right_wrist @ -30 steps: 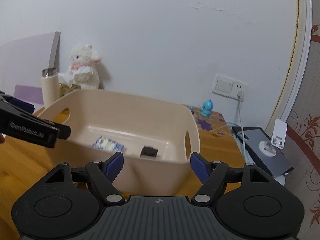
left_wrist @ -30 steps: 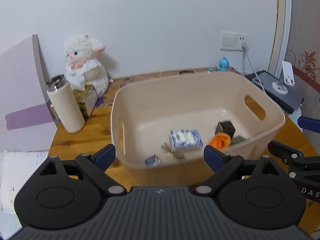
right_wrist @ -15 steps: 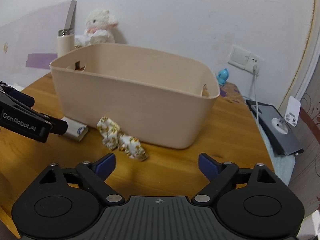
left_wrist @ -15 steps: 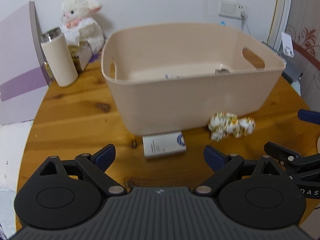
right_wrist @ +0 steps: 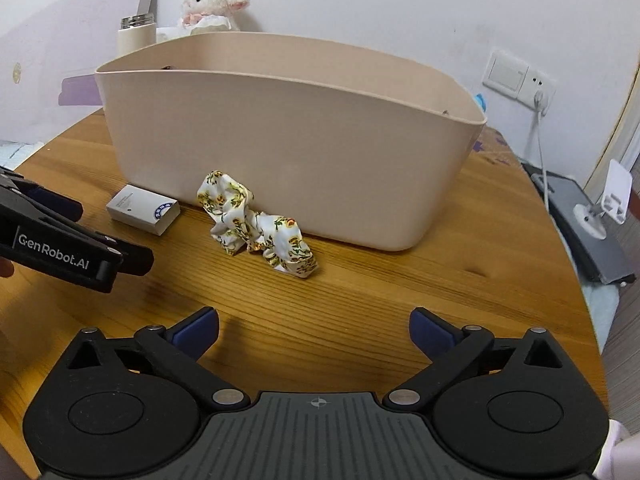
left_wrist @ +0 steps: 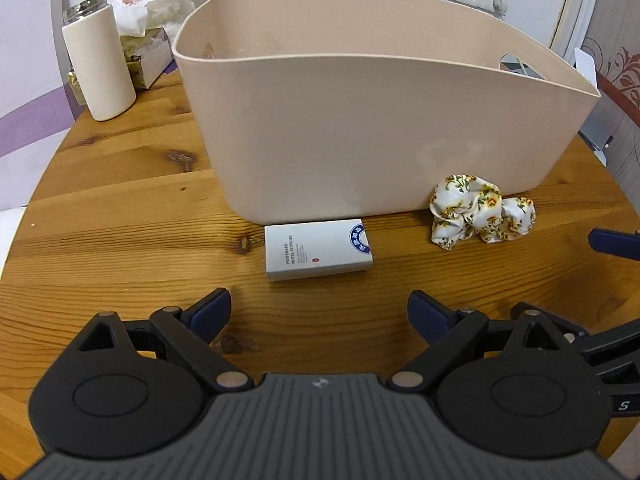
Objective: Organize objects
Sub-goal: 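Grasp the white card box with the left tool while the right tool grasps the floral scrunchie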
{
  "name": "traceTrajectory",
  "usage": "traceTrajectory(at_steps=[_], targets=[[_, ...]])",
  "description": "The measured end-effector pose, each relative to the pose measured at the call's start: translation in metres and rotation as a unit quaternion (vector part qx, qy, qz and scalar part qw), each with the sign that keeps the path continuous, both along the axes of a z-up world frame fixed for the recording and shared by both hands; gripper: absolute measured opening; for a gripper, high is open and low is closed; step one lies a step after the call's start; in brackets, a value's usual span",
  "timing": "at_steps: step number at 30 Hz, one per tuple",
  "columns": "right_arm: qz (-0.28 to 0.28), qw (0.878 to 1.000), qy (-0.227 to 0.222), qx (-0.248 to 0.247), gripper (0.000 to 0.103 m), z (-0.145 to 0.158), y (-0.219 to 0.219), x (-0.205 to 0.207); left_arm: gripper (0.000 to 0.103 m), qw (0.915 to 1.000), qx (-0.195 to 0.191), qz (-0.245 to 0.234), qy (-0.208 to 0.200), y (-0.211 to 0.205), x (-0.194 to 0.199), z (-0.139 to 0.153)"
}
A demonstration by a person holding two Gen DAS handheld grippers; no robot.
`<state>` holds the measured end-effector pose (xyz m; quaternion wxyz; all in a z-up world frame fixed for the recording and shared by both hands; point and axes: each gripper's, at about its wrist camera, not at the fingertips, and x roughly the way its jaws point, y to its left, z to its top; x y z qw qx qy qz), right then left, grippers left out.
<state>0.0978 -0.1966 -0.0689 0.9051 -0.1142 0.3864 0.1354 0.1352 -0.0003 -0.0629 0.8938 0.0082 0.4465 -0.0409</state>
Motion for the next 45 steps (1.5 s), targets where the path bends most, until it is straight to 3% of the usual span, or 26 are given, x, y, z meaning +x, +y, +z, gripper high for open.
traceTrajectory(at_steps=[9,14,22,25,30,32,35,36,45], targets=[[-0.001,1.000,0.007,0.018,0.103,-0.013,0.006,0.018,0.103,0.9999,0.002,-0.003,-0.014,-0.006,0.013,-0.009],[-0.013,0.999,0.012,0.050,0.103,-0.018,0.004,0.031,0.103,0.9994,0.014,0.005,-0.031,-0.005,0.020,-0.013],[-0.012,0.998,-0.013,0.056,0.103,-0.026,0.009,0.037,0.103,0.9991,0.009,0.008,-0.040,0.005,0.028,-0.015],[-0.009,0.998,-0.016,0.057,0.101,-0.026,0.011,0.035,0.098,0.9989,0.008,0.010,-0.045,0.008,0.027,-0.014],[0.001,0.998,-0.025,0.062,0.076,-0.021,0.015,0.031,0.079,0.9987,0.011,-0.004,-0.049,0.013,0.023,-0.010],[0.001,0.998,-0.025,0.065,0.060,-0.019,0.017,0.031,0.062,0.9986,0.009,-0.013,-0.050,0.014,0.019,-0.007],[0.007,0.998,-0.023,0.064,0.028,-0.015,0.022,0.031,0.062,0.9987,0.006,-0.022,-0.045,0.014,0.014,-0.005],[0.013,0.998,-0.022,0.060,0.009,-0.014,0.023,0.029,0.062,0.9986,0.006,-0.025,-0.045,0.014,0.013,-0.005],[0.015,0.998,-0.034,0.049,0.008,-0.003,0.017,0.009,0.062,0.9982,-0.009,-0.035,-0.047,0.018,-0.008,0.003]])
